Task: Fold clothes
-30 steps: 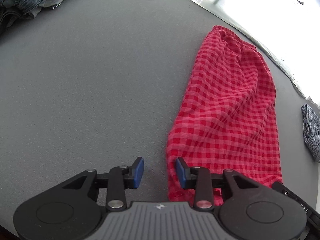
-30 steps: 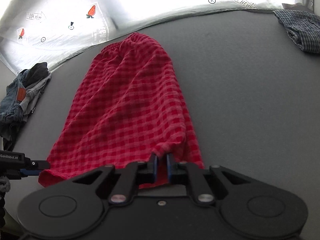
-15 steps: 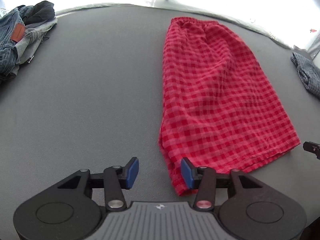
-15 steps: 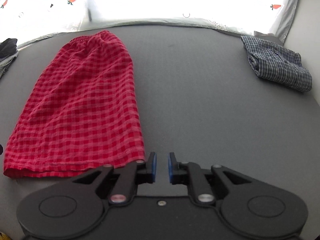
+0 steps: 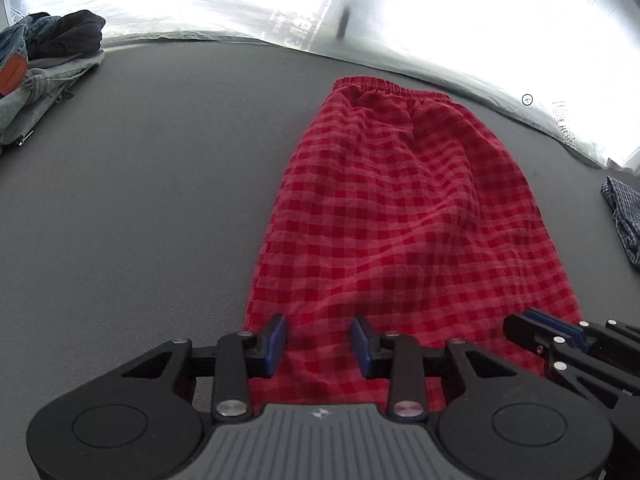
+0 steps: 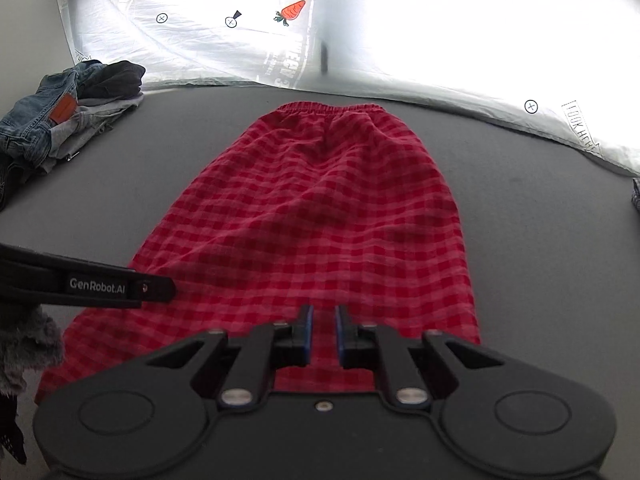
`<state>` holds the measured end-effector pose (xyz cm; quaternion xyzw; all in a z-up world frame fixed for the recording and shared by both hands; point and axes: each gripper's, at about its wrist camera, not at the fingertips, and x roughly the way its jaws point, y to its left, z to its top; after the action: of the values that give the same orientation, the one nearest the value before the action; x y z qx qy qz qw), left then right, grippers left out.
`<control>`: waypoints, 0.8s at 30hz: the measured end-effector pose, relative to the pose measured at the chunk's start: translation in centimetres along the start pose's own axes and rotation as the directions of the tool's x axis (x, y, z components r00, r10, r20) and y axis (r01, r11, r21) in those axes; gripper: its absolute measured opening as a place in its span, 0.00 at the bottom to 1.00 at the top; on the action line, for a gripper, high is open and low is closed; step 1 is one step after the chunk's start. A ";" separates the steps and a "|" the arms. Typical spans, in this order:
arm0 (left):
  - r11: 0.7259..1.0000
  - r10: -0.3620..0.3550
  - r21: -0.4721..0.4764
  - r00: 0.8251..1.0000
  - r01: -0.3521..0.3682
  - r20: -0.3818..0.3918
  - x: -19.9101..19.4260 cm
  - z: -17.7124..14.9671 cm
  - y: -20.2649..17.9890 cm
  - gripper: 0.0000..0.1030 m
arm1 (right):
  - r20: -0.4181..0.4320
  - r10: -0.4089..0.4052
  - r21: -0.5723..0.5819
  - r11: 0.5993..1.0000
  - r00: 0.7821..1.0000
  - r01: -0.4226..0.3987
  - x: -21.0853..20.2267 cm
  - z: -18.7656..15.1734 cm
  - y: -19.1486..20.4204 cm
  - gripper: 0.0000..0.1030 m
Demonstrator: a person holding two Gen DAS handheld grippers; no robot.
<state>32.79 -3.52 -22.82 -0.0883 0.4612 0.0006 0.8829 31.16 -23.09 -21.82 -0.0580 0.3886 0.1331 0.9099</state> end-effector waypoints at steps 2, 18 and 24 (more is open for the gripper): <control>1.000 -0.002 0.006 1.000 0.002 0.000 -0.3 -0.2 0.8 0.34 | -0.030 -0.035 0.021 0.999 0.999 0.035 -0.6 -1.2 -1.6 0.12; 0.991 -0.106 -0.098 0.986 0.094 -0.128 -4.9 -5.0 4.4 0.45 | -0.079 0.018 0.491 0.871 0.997 0.023 -5.7 -7.7 -10.8 0.41; 0.959 -0.213 -0.219 0.965 0.178 -0.152 -5.2 -5.8 5.0 0.45 | -0.029 0.108 0.589 0.805 0.994 -0.071 -5.2 -7.9 -12.2 0.41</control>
<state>24.65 0.87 -22.58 -0.2230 0.5229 -0.0476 0.8213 25.76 -37.43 -23.54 0.2400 0.4405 0.0475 0.8638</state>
